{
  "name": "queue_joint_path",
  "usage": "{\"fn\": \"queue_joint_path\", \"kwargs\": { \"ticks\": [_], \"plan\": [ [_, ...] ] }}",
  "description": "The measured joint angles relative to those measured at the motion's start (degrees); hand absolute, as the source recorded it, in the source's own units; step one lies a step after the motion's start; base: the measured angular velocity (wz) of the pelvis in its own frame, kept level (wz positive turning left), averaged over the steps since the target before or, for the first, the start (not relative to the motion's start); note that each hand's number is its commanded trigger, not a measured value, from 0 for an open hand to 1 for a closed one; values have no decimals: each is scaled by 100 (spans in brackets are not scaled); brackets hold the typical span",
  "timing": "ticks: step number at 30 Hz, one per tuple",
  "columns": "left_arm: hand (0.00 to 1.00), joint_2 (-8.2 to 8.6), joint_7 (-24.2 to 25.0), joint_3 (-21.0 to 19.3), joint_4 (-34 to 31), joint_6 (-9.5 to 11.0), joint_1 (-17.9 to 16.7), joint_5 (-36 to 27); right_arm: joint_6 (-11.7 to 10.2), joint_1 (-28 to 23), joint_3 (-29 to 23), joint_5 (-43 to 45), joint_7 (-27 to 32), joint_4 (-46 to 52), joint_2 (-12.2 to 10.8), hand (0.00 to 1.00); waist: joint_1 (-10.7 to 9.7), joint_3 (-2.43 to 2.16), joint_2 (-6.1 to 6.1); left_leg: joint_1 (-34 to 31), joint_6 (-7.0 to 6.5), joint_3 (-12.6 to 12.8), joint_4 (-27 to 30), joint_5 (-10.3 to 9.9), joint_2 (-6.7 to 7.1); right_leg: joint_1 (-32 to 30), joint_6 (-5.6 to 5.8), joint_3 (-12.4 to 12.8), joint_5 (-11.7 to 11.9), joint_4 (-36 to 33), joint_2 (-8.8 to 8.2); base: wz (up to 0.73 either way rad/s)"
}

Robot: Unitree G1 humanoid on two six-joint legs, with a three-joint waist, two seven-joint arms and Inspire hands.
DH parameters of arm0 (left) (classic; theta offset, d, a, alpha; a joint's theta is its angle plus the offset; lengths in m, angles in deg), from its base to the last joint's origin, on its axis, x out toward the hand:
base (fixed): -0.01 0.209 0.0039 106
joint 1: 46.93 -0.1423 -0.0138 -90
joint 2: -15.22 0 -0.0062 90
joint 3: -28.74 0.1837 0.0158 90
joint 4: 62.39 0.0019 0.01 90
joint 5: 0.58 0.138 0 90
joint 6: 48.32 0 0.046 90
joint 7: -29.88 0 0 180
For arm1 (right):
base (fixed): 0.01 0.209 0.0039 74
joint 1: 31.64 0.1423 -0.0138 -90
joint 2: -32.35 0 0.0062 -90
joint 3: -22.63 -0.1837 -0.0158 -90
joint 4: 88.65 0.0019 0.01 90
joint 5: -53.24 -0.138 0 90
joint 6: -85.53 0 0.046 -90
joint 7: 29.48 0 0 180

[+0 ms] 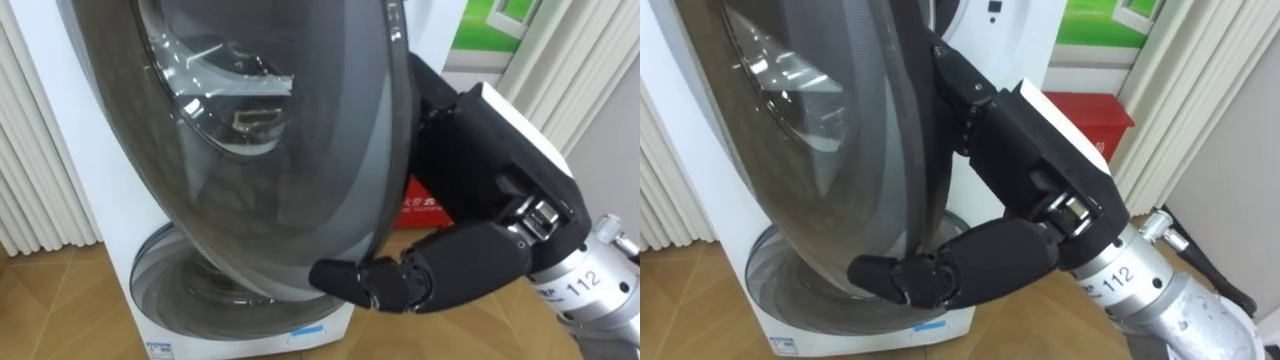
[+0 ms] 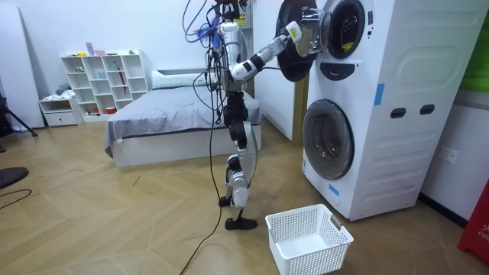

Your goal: Pick clothes from washing machine

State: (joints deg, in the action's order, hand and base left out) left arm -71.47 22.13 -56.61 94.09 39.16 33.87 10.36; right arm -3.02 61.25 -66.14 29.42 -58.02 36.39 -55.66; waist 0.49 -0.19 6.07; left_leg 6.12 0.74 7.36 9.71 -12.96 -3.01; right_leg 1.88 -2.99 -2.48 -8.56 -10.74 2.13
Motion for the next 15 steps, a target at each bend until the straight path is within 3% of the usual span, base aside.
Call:
{"fn": "queue_joint_path", "kwargs": {
  "ticks": [6, 15],
  "plan": [
    [0, -2, 1, 7, 8, 3, -12, -6, 15, 52, 150, 31, -34, 0, -29, 0, 75, -16, 28, 8, 56, -5, 1, 51, -37, 6, -58, -33, 25, 6, 18, 1],
    [0, -27, 124, 5, -70, -14, 13, 83, 11, 62, 374, 19, 54, 32, -43, 0, 209, -28, 60, -116, 115, -263, 27, 148, -38, -42, -114, -267, 12, -6, 0, 14]
  ]
}}
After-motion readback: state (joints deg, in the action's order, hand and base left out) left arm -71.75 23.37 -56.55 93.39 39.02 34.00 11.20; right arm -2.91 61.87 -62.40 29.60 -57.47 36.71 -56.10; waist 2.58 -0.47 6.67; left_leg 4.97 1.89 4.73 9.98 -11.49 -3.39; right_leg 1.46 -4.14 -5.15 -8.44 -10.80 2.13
